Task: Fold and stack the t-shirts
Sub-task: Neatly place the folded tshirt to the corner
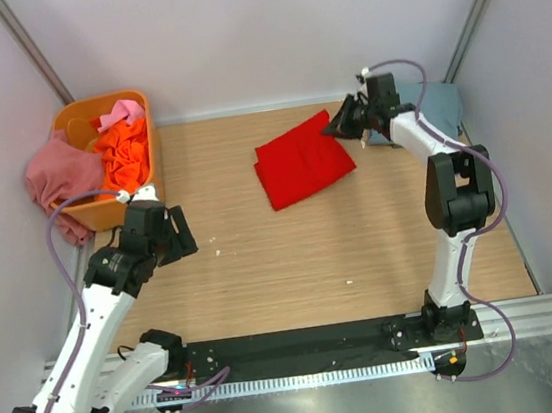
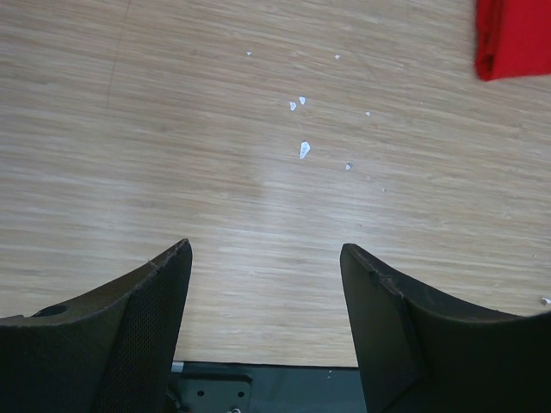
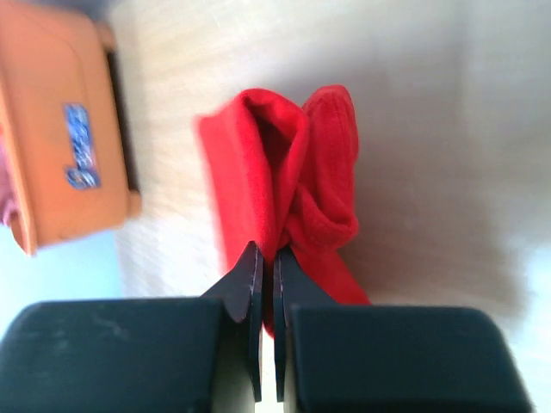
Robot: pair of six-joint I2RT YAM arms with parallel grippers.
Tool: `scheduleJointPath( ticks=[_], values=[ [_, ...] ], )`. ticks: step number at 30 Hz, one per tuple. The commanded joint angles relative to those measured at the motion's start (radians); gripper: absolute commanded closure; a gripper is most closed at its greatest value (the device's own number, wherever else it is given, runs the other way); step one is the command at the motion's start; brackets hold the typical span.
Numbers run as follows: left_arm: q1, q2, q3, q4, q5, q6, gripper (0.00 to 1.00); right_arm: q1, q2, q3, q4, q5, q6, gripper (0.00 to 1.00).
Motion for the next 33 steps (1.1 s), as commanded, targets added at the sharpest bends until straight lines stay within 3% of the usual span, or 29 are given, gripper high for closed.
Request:
scheduleJointPath(
  ticks=[1, 8, 15, 33],
  values=[
    [-0.005, -0.04, -0.031, 0.043, -0.014, -0.025, 0.29, -0.036, 0.02, 0.244, -0.275, 0.101, -0.12, 0.99],
    [-0.005, -0.027, -0.03, 0.041, -0.024, -0.014, 0.29, -0.095, 0.177, 0.56, -0.437, 0.131, -0.142, 0.99],
    [-0.005, -0.02, -0.03, 0.046, -0.025, -0.009, 0.29, -0.137, 0.367, 1.009, -0.666, 0.166, -0.18, 0.99],
    [-0.005, 0.01, -0.031, 0.05, -0.016, -0.003, 0.3, -0.317, 0.37, 1.18, -0.646, 0.093, -0.142, 0.99]
  ],
)
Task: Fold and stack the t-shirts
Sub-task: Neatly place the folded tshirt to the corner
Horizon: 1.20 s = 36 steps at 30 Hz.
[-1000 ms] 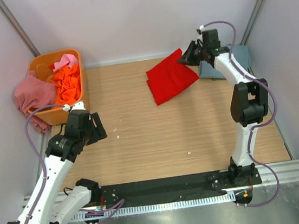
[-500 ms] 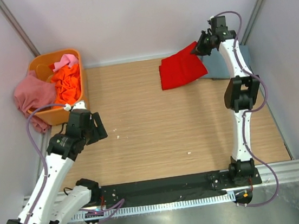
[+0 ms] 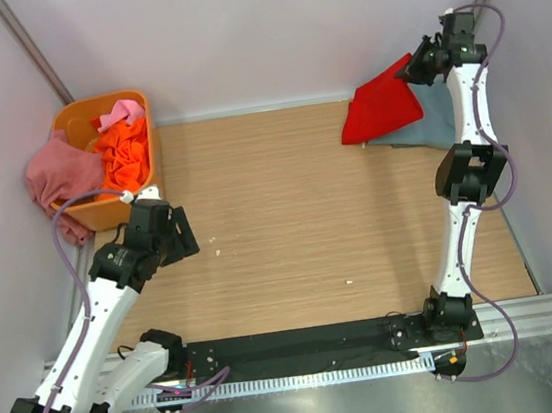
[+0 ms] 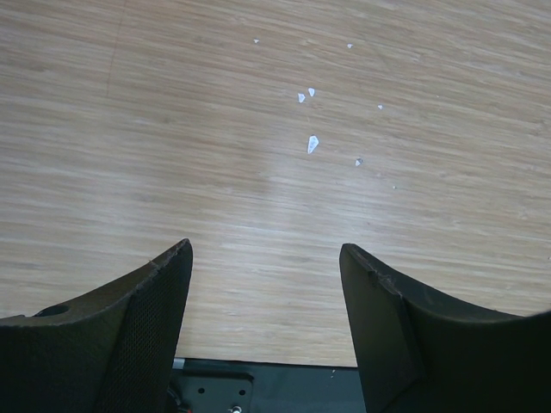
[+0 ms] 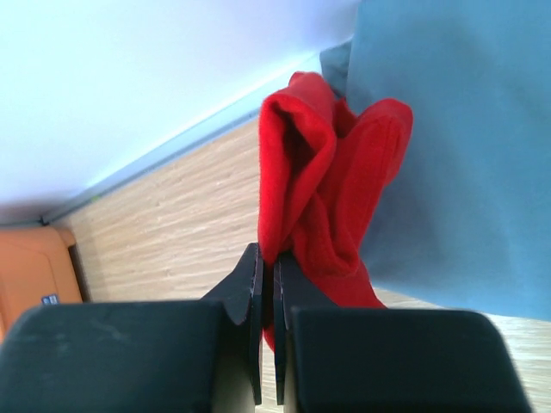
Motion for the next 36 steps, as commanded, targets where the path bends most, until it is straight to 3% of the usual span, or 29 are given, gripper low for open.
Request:
scheduleJointPath(
  ticks=[1, 10, 29, 32, 35, 36],
  values=[
    [-0.005, 0.002, -0.001, 0.043, -0.01, 0.011, 0.3, -0.01, -0.049, 0.08, 0.036, -0.059, 0.023, 0.99],
    [-0.005, 0.016, -0.003, 0.041, -0.008, 0.011, 0.3, -0.052, -0.052, 0.115, 0.128, -0.127, 0.116, 0.99],
    [-0.005, 0.045, 0.0, 0.038, -0.014, 0.008, 0.3, -0.222, -0.023, -0.003, 0.133, -0.204, 0.095, 0.98],
    [-0.005, 0.045, 0.0, 0.038, -0.014, 0.008, 0.3, -0.254, 0.011, -0.026, 0.144, -0.196, 0.083, 0.94],
    [-0.005, 0.045, 0.0, 0.038, -0.016, 0.008, 0.3, -0.271, 0.077, -0.024, 0.128, -0.179, 0.061, 0.77],
    [-0.005, 0.046, 0.0, 0.037, -0.018, 0.006, 0.3, -0.28, 0.089, -0.026, 0.118, -0.155, 0.049, 0.63]
  ],
)
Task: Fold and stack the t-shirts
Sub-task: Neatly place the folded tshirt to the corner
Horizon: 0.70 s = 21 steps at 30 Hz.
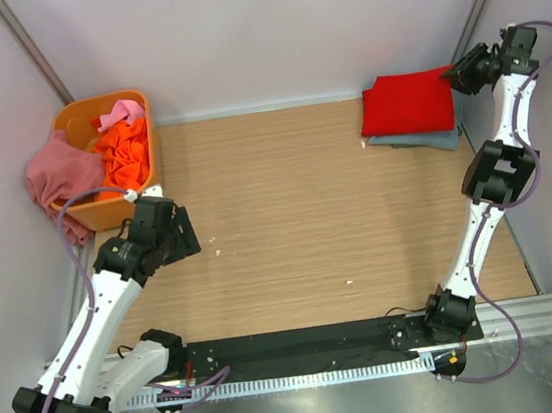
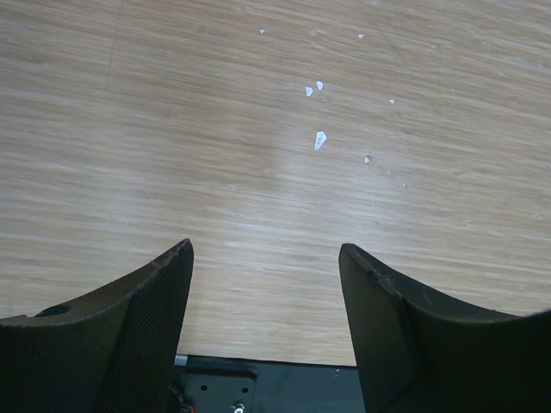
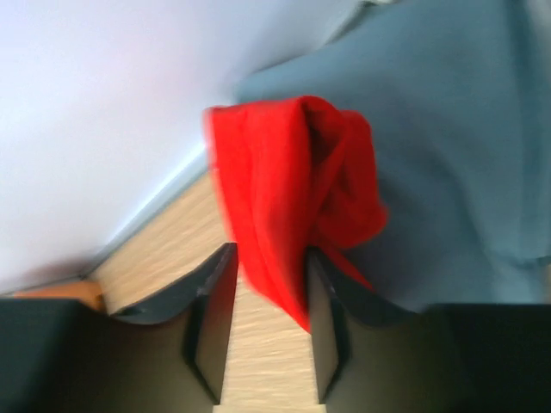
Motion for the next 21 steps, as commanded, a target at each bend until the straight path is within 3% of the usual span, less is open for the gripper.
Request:
scheduleJointPath(
  ticks=[1, 2, 3, 6, 10, 15, 19, 21],
  values=[
    [-0.005, -0.002, 0.0, 0.035, -0.016, 0.006, 0.3, -0.027, 0.056, -0.007, 0.011, 0.059, -0.049, 0.54],
    [-0.005, 0.0, 0.002, 0.035, -0.016, 0.006, 0.3, -0.032, 0.061, -0.025, -0.007, 0.096, -0.055, 0.47],
    [-0.005, 0.0, 0.0, 0.035, -0.019, 0.008, 0.3, -0.045, 0.061, -0.04, -0.009, 0.127, -0.06, 0.34],
    [-0.005, -0.003, 0.0, 0.036, -0.018, 0.006, 0.3, -0.059, 0.064, -0.056, -0.015, 0.196, -0.072, 0.25],
    [-0.005, -0.005, -0.001, 0.036, -0.015, 0.006, 0.3, -0.062, 0.011, -0.056, -0.036, 0.287, -0.086, 0.23],
    [-0.005, -0.017, 0.0, 0.036, -0.021, 0.006, 0.3, -0.047, -0.167, -0.114, -0.049, 0.431, -0.121, 0.22],
    [-0.005, -0.032, 0.0, 0.033, -0.029, 0.003, 0.3, -0.042, -0.311, -0.265, 0.031, 0.457, -0.126, 0.22],
    [-0.005, -0.04, 0.0, 0.033, -0.032, 0.003, 0.3, -0.047, -0.361, -0.367, 0.077, 0.393, -0.112, 0.32]
  ],
)
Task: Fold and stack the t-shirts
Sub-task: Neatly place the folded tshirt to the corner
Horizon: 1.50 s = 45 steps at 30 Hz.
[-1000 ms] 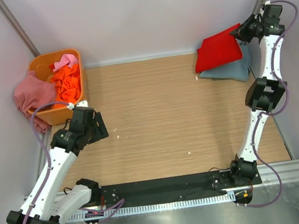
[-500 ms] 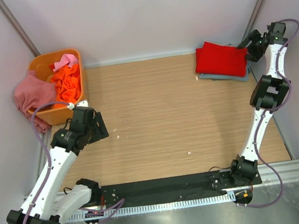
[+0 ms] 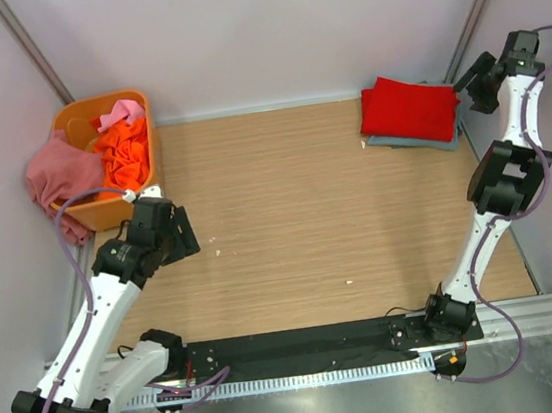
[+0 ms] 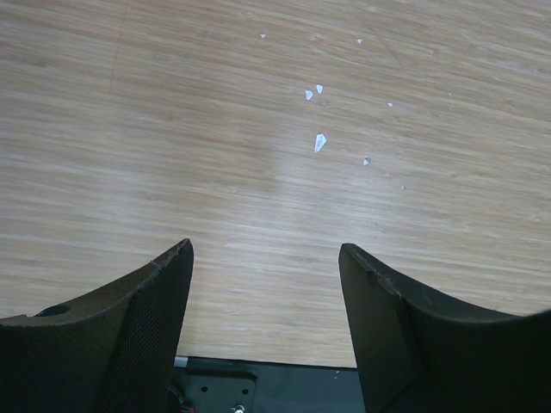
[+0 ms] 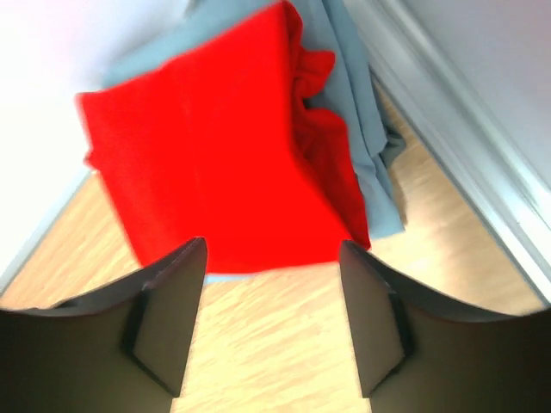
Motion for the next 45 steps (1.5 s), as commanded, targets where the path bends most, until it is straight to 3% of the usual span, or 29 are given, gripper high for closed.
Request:
scheduleJointPath(
  ticks=[1, 2, 5, 10, 15, 21, 29, 36, 45],
  values=[
    [-0.005, -0.037, 0.0, 0.035, -0.028, 0.004, 0.3, -0.04, -0.162, -0.087, 0.152, 0.012, 0.044, 0.38],
    [-0.005, -0.04, -0.001, 0.038, -0.028, 0.005, 0.3, -0.041, -0.152, -0.088, 0.164, -0.036, 0.058, 0.48],
    [-0.005, -0.04, -0.001, 0.041, -0.02, 0.008, 0.3, -0.044, -0.061, -0.041, 0.204, -0.23, 0.139, 0.64],
    [-0.005, -0.028, -0.001, 0.041, -0.014, 0.011, 0.3, -0.037, 0.074, -0.015, 0.353, -0.388, 0.256, 0.64],
    [-0.003, -0.017, -0.001, 0.043, -0.013, 0.011, 0.3, -0.028, 0.147, 0.021, 0.359, -0.382, 0.241, 0.64],
    [-0.005, -0.006, 0.0, 0.04, -0.014, 0.011, 0.3, -0.034, 0.152, -0.007, 0.278, -0.159, 0.12, 0.62],
    [-0.003, 0.012, 0.0, 0.041, -0.013, 0.011, 0.3, -0.07, 0.147, -0.016, 0.226, -0.006, 0.057, 0.6],
    [-0.005, 0.02, 0.002, 0.038, -0.014, 0.01, 0.3, -0.069, 0.131, -0.016, 0.131, 0.277, 0.009, 0.61],
    [-0.003, 0.012, 0.0, 0.035, -0.016, 0.01, 0.3, -0.02, -0.098, -0.022, 0.052, 0.506, -0.027, 0.46]
  ],
)
